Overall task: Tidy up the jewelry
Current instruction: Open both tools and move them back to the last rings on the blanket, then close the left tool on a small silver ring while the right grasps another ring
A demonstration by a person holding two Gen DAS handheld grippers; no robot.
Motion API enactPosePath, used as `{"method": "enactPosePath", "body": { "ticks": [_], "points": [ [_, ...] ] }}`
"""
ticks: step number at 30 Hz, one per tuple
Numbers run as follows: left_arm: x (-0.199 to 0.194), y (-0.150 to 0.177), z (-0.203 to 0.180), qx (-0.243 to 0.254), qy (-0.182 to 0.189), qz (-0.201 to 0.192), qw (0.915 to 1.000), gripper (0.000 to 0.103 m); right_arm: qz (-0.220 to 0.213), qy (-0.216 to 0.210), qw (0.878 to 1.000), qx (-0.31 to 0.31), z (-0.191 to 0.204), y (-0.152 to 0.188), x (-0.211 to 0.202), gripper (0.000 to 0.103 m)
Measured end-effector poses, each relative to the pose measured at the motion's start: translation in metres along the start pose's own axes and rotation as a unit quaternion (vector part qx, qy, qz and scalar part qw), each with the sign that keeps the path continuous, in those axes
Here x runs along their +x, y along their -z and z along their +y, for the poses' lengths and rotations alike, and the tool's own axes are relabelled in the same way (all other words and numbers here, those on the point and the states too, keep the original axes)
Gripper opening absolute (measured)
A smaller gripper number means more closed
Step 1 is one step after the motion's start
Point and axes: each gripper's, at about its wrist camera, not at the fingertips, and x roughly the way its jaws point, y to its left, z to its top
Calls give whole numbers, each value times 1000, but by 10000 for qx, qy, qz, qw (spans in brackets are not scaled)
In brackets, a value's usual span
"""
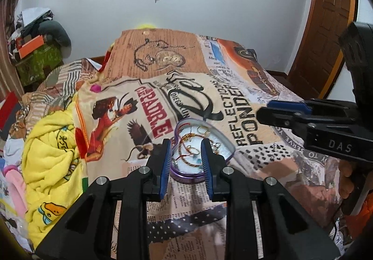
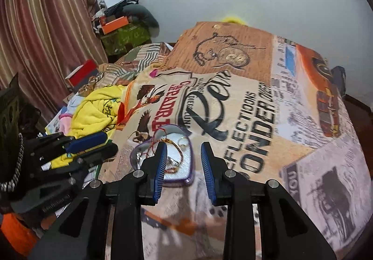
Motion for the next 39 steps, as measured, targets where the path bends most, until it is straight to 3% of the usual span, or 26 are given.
{"method": "enactPosePath", "body": {
  "ticks": [3, 11, 21, 34, 39],
  "points": [
    [-7, -4, -12, 47, 15, -42, 10000, 34, -59, 97, 9999, 91, -10, 7, -16, 27],
    [-7, -7, -52, 280, 192, 42, 9994, 39, -135, 496, 9974, 509, -59, 30, -48, 35],
    [37, 6, -92, 428, 449, 604, 9962, 39, 236, 827, 9926, 861, -110, 65, -54, 36],
    [114, 30, -137, 680, 1018, 1491, 9812, 39, 667, 680, 9885, 1172, -143, 94, -29, 36],
    [129, 32, -153, 942, 1014, 1495, 9790, 27, 741, 621, 9884, 1172, -147, 97, -24, 36]
  ]
}}
